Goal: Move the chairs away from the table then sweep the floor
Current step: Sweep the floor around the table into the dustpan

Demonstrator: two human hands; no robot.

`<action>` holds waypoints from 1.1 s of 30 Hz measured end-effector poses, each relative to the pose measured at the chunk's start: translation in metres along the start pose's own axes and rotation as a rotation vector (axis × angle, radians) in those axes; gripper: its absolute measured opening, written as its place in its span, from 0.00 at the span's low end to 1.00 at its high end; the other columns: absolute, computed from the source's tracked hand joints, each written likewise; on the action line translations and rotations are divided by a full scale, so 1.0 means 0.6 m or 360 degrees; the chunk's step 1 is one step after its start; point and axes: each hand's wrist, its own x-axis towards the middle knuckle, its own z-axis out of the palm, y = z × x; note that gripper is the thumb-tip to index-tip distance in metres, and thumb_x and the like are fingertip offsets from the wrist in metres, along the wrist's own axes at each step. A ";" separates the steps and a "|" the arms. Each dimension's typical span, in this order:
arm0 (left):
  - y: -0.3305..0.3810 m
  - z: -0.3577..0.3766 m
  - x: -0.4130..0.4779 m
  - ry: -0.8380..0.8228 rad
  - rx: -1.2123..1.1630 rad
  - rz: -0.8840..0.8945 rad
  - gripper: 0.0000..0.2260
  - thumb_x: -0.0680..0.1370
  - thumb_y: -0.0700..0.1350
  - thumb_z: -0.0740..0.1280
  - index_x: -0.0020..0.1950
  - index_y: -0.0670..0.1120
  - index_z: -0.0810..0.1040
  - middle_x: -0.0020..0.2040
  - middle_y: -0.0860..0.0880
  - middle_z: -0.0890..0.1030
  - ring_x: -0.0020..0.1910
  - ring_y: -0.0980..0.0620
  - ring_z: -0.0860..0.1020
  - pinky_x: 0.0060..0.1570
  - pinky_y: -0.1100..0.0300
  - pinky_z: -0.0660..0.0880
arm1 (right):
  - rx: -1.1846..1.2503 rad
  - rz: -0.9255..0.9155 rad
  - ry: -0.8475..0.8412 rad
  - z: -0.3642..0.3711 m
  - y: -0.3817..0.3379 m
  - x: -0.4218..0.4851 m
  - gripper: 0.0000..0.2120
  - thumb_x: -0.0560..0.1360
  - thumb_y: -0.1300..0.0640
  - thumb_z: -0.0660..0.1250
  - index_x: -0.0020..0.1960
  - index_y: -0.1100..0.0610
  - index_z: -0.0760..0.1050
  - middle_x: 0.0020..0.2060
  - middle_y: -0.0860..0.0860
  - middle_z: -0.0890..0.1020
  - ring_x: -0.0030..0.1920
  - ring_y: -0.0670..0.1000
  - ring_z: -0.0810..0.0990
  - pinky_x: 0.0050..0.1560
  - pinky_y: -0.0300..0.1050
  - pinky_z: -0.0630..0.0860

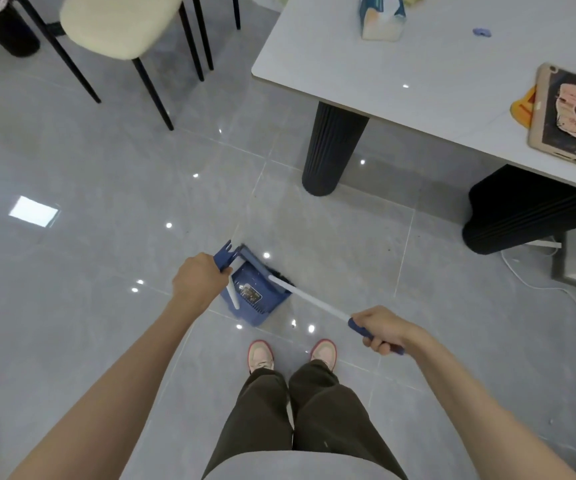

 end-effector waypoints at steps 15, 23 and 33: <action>-0.040 -0.007 -0.045 0.0069 -0.0093 -0.0058 0.17 0.76 0.49 0.67 0.30 0.45 0.69 0.27 0.49 0.71 0.28 0.50 0.72 0.24 0.64 0.62 | -0.0226 -0.0349 0.0409 -0.004 -0.078 0.012 0.12 0.80 0.59 0.51 0.41 0.59 0.69 0.27 0.56 0.70 0.21 0.52 0.66 0.21 0.38 0.63; -0.110 -0.024 -0.071 0.0179 -0.0200 -0.0271 0.18 0.76 0.47 0.68 0.29 0.44 0.68 0.26 0.48 0.72 0.25 0.53 0.69 0.25 0.64 0.63 | -0.0746 -0.0297 0.0487 0.038 -0.136 0.071 0.13 0.78 0.63 0.53 0.52 0.64 0.75 0.26 0.55 0.71 0.22 0.51 0.71 0.13 0.31 0.59; -0.134 -0.044 -0.049 0.0188 -0.0193 -0.0364 0.15 0.76 0.49 0.67 0.32 0.42 0.72 0.29 0.48 0.73 0.33 0.45 0.75 0.28 0.61 0.66 | -0.0895 -0.0162 0.0070 0.135 -0.120 0.032 0.10 0.78 0.64 0.54 0.49 0.66 0.73 0.30 0.57 0.73 0.26 0.51 0.72 0.24 0.39 0.69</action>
